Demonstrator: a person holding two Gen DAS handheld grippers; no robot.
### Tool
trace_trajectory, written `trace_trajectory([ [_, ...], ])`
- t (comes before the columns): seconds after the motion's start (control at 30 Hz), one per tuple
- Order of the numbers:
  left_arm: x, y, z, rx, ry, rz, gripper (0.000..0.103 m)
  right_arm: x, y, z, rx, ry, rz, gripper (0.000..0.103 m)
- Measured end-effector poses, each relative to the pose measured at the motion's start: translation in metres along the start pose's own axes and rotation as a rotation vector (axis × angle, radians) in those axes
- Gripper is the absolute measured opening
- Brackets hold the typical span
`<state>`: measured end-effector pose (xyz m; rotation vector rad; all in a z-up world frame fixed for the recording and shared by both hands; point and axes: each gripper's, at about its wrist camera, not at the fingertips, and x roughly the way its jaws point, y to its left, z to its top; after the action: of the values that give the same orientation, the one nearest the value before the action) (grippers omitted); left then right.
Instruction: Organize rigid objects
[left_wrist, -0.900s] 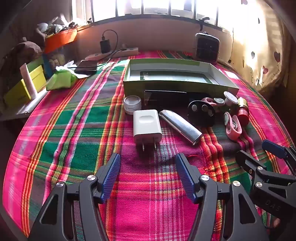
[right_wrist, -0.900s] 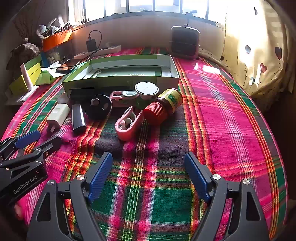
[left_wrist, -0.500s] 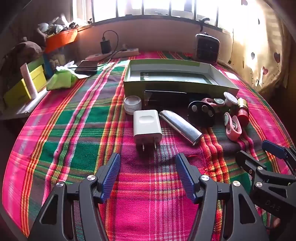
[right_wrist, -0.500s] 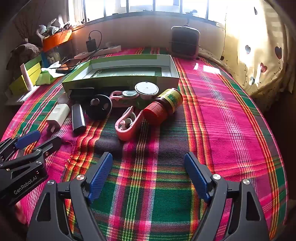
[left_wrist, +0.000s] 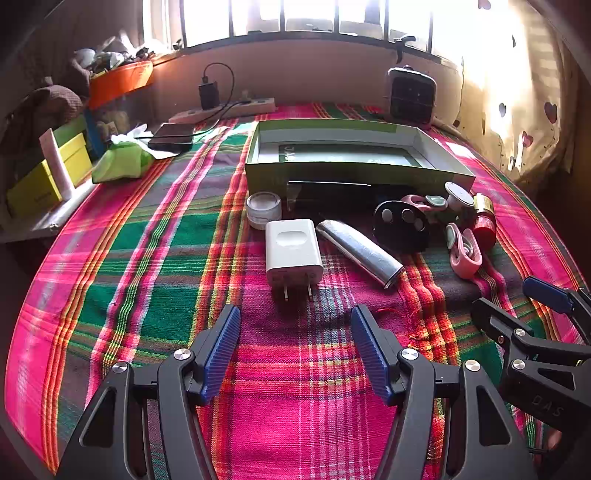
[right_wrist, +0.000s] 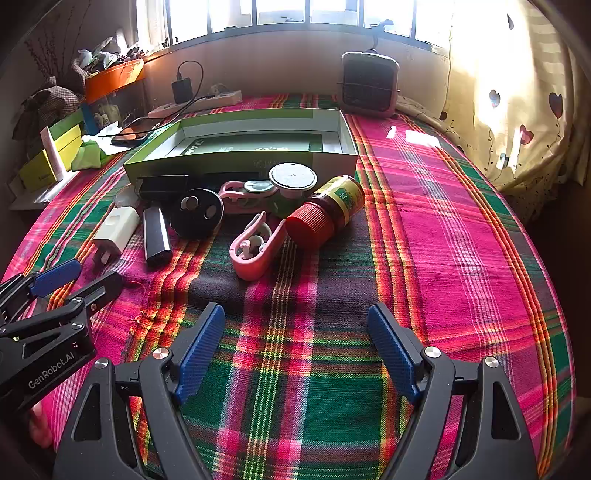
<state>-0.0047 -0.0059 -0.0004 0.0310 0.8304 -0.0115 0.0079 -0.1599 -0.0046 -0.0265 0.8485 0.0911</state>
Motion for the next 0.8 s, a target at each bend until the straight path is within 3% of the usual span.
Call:
trace_trajectory([
  [0.8,-0.0004,0.0005,-0.0011,-0.001,-0.002,-0.003,0.062,0.0001,0.0,-0.0003,0.0,-0.001,0.0,0.08],
])
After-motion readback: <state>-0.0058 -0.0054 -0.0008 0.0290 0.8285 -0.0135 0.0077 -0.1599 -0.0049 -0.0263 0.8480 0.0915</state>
